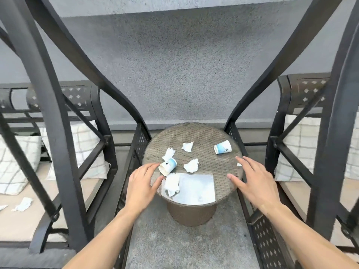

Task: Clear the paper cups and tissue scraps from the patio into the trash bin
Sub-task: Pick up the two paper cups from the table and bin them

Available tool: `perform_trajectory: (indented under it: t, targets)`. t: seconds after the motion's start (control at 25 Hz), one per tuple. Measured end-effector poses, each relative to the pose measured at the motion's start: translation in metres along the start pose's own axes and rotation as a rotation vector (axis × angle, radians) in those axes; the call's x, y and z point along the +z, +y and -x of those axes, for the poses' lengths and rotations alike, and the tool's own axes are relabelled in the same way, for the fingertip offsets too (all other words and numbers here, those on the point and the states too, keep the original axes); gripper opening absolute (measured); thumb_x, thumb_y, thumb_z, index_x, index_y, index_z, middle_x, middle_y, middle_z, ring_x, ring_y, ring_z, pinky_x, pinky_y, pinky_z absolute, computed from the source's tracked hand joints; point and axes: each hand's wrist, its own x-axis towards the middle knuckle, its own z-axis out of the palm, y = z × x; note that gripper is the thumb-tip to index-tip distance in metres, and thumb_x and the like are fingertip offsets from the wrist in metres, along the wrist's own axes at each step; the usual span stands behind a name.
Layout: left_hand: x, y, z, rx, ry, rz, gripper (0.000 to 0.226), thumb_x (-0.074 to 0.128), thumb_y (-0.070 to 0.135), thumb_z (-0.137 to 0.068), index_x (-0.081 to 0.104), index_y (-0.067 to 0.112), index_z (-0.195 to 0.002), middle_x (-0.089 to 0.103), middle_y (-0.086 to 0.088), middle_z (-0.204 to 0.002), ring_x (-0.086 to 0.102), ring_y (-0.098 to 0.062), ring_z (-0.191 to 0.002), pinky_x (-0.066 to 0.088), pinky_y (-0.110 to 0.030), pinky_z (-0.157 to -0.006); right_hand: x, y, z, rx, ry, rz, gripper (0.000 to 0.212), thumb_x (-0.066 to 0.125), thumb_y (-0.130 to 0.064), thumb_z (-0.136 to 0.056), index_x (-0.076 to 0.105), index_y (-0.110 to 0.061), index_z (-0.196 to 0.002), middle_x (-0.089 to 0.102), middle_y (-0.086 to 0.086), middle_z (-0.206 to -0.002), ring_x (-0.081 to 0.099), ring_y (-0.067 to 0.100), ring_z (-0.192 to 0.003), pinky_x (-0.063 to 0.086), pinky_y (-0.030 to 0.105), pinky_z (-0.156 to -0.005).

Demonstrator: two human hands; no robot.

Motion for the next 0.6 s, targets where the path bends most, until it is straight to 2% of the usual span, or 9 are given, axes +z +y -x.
perform_trajectory:
  t: [0.16,0.4,0.6]
  targets:
    - [0.033,-0.033,-0.042,-0.071,-0.073,-0.032,0.036,0.061,0.033,-0.093,0.059,0.025,-0.128,0.061,0.008,-0.124,0.054,-0.018,-0.119,0.041,-0.042,-0.102,0.025,0.005,-0.049,0.015,-0.039,0.009,0.067,0.042,-0.067,-0.086,0.037,-0.03,-0.142,0.045,-0.009,-0.143,0.039,0.015,-0.132,0.043,0.042,-0.096]
    - [0.084,-0.084,-0.11,-0.1,-0.196,-0.03,0.033,0.067,0.023,-0.089,0.065,0.024,-0.121,0.066,0.008,-0.116,0.058,-0.019,-0.112,0.043,-0.041,-0.098,0.065,-0.001,-0.13,0.083,-0.097,0.046,0.065,0.05,-0.062,-0.086,0.04,-0.028,-0.14,0.051,-0.006,-0.137,0.044,0.018,-0.127,0.046,0.043,-0.094]
    - [0.117,-0.13,-0.149,-0.055,-0.389,-0.102,0.032,0.071,0.024,-0.085,0.069,0.026,-0.116,0.07,0.007,-0.111,0.061,-0.02,-0.108,0.045,-0.038,-0.093,0.098,-0.004,-0.165,0.203,-0.162,0.05,0.061,0.049,-0.061,-0.088,0.044,-0.026,-0.137,0.056,-0.001,-0.132,0.051,0.023,-0.119,0.049,0.043,-0.088]
